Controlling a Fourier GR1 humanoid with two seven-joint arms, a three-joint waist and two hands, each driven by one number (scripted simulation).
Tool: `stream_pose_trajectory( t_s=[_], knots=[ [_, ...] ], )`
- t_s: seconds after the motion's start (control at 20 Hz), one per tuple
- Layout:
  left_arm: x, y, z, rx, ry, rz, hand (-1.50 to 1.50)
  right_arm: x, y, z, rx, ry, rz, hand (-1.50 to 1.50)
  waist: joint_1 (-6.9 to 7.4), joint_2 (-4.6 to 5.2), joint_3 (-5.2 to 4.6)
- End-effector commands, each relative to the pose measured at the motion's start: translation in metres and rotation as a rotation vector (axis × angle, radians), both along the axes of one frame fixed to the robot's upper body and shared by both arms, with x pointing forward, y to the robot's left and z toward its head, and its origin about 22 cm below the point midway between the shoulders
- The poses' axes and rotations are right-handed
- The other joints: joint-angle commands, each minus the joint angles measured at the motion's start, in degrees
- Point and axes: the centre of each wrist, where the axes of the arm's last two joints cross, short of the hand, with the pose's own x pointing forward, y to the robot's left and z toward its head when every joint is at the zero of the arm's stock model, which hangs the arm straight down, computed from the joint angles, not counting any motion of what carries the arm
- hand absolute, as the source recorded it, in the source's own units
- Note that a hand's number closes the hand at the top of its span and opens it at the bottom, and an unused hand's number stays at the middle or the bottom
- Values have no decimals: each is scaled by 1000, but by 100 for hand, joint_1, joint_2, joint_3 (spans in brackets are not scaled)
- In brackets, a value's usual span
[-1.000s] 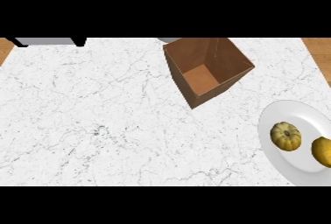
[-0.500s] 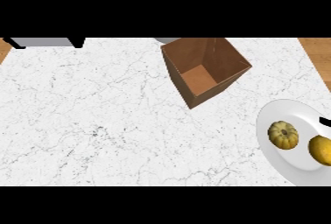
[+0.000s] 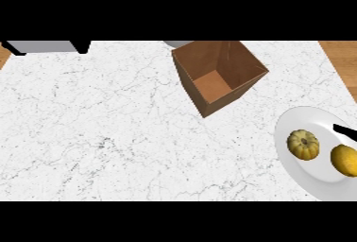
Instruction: Pick the lemon from the plate and place it in the cardboard box
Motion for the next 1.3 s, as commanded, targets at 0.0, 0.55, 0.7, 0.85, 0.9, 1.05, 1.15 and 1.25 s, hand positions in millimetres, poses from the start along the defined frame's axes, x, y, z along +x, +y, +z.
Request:
stream_pose_trajectory(
  t_s=[0.0,0.55,0.7,0.85,0.9,1.05,1.15,1.25],
  knots=[
    [99,-18,59,-6,-524,-138,0,1,6,-5,-59,46,13,-150,-163,3,-14],
    [95,-17,51,-24,-516,-116,0,15,21,-20,-108,-55,-62,150,-215,-10,0],
    [91,-13,48,-18,-496,-127,0,19,26,-23,-129,-111,-84,150,-208,-7,-1],
    [95,-14,49,-19,-510,-120,0,30,25,-10,-167,-177,-94,150,-208,11,-8],
    [91,-15,46,-6,-516,-106,0,27,19,-11,-180,-188,-108,150,-217,-7,-2],
    [91,-12,48,-9,-515,-102,0,34,25,-8,-199,-258,-147,150,-251,-19,-10],
    [93,-14,52,-26,-514,-114,0,40,35,-10,-205,-283,-192,150,-273,-10,-14],
    [90,-11,52,-13,-510,-107,0,40,49,-27,-210,-268,-239,150,-240,-14,-15]
  ],
)
